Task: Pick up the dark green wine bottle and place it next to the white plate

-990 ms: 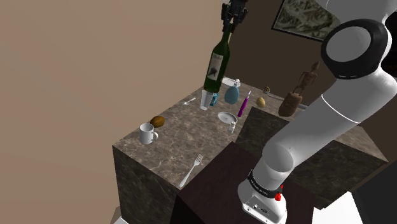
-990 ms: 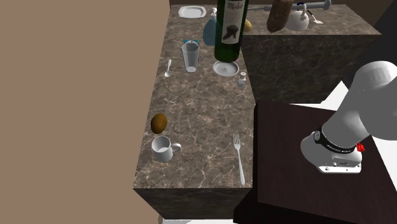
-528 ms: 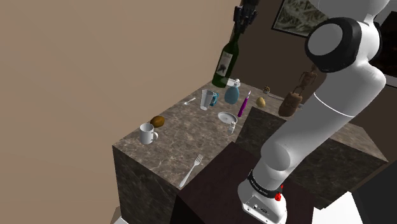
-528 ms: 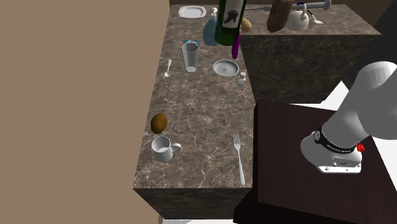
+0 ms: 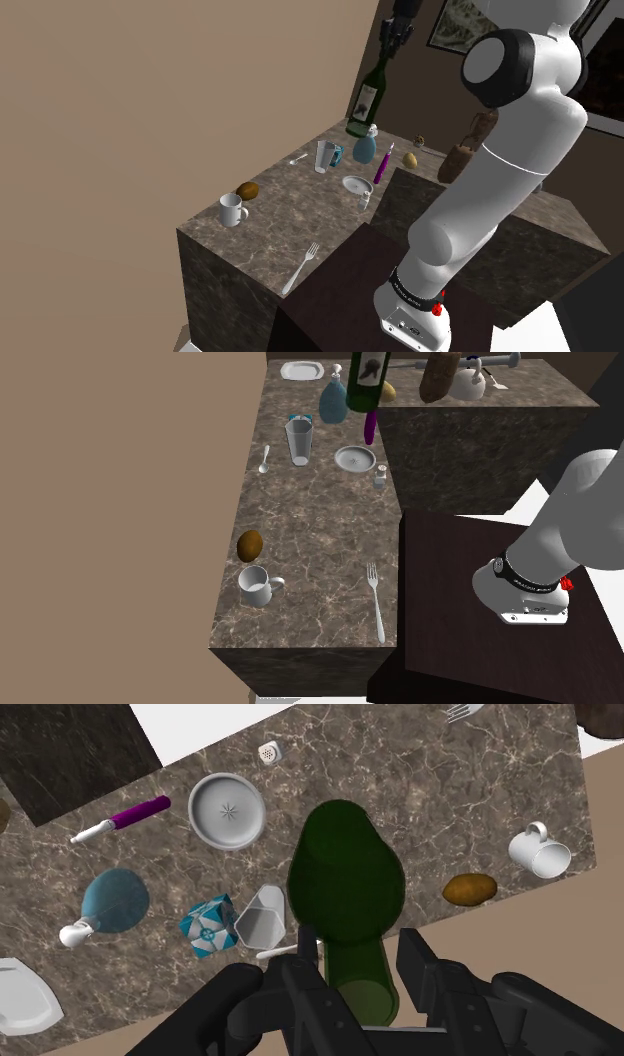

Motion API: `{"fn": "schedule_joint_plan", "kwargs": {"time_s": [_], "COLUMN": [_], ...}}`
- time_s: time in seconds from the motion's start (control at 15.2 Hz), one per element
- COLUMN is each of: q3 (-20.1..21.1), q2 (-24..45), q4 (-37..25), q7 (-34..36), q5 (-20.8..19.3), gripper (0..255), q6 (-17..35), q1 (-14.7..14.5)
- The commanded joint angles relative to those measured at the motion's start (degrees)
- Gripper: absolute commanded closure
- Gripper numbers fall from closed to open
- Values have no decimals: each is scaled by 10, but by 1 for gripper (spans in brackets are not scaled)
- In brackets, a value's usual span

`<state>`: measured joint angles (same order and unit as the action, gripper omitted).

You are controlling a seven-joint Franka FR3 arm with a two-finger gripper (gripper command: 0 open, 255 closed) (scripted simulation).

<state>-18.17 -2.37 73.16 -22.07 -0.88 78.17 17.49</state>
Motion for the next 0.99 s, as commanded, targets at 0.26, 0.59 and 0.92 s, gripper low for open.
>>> {"fn": "schedule_joint_plan", "kwargs": {"time_s": [0.26, 0.59, 0.92], "q3": [6, 9, 11], "q2": [-36, -58, -75], "q4": [92, 158, 216], "q7": [8, 13, 18], "q5": [-12, -18, -23], "gripper": [255, 255, 255], "q6": [58, 103, 144], "q1": [-4, -5, -5]}}
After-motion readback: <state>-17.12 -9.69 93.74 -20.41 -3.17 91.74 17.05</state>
